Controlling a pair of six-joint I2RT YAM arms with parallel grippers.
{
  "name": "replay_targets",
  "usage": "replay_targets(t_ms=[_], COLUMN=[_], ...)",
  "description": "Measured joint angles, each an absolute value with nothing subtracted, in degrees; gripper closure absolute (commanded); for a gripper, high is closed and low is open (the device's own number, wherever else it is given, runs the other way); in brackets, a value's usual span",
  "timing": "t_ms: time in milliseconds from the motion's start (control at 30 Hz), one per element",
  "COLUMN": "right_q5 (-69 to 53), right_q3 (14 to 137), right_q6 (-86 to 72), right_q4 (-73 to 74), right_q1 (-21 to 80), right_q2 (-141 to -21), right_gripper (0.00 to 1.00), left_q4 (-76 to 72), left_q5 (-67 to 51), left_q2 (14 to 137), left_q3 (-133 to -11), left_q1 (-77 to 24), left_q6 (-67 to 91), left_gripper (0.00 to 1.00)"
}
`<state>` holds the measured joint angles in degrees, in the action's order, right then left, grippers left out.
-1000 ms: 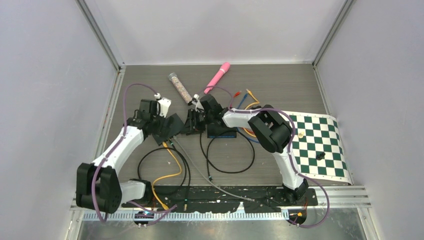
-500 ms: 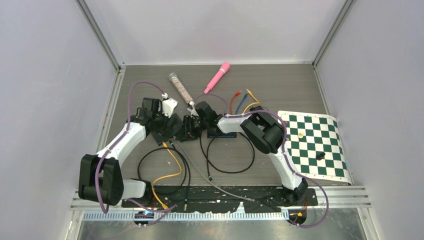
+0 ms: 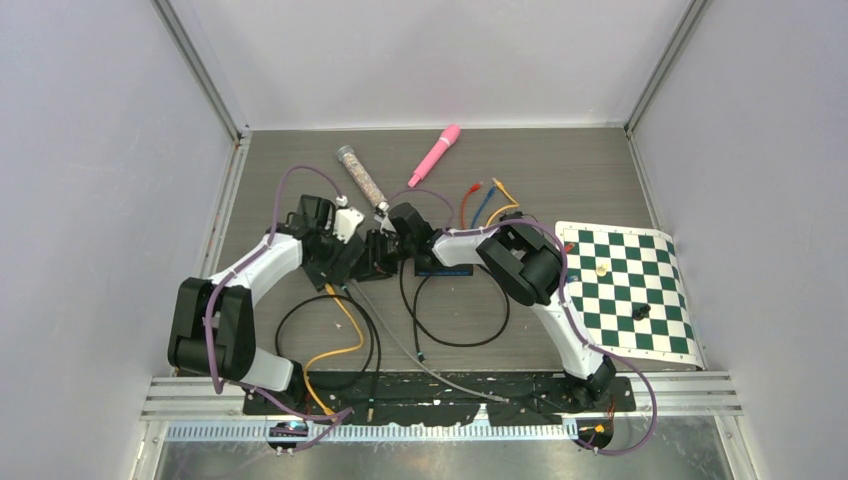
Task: Pull the plug from the switch port
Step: Pull the connector from the switch port.
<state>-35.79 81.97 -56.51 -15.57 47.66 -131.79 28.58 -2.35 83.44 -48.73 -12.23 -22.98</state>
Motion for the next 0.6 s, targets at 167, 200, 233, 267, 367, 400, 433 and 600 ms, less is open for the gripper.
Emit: replay_targets(t_ms=[167, 200, 233, 267, 367, 400, 433, 600], right_q5=[-35.68, -35.73, -35.75, -35.75, -35.97, -36.12, -36.21, -36.82], right_q3=[84.23, 84.4, 84.53, 84.73, 84.88, 84.88, 84.88, 84.86], right_q6=[-56.97, -57.08, -57.12, -57.17, -57.19, -57.21, -57.23, -57.19], right_q4=[-15.62, -15.64, -15.64, -15.66, -15.92, -15.92, -16.03, -16.56], right_q1=[47.62, 47.62, 47.62, 47.62, 47.62, 47.62, 47.62, 47.62], right_q2=[-133.45, -133.58, -133.71, -133.91, -134.3, -134.41, -134.43, -134.63], right_gripper=[0.66, 0.67, 0.68, 0.69, 0.76, 0.78, 0.8, 0.94], left_q4=[28.58, 28.56, 28.56, 28.56, 28.58, 28.58, 28.6, 28.6], left_q5=[-0.43, -0.21, -0.12, -0.08, -0.08, -0.05, -0.05, -0.12], left_q2=[83.68, 83.68, 83.68, 83.68, 83.68, 83.68, 83.68, 83.7], left_q3=[-48.95, -48.95, -48.95, -48.95, -48.95, -48.95, -48.95, -48.97], left_q1=[-12.67, -12.73, -12.75, -12.75, -12.73, -12.73, -12.73, -12.73], left_q6=[-22.96, -22.96, -22.96, -22.96, -22.87, -22.81, -22.76, -22.33], left_gripper=[0.02, 0.03, 0.03, 0.04, 0.05, 0.05, 0.05, 0.06])
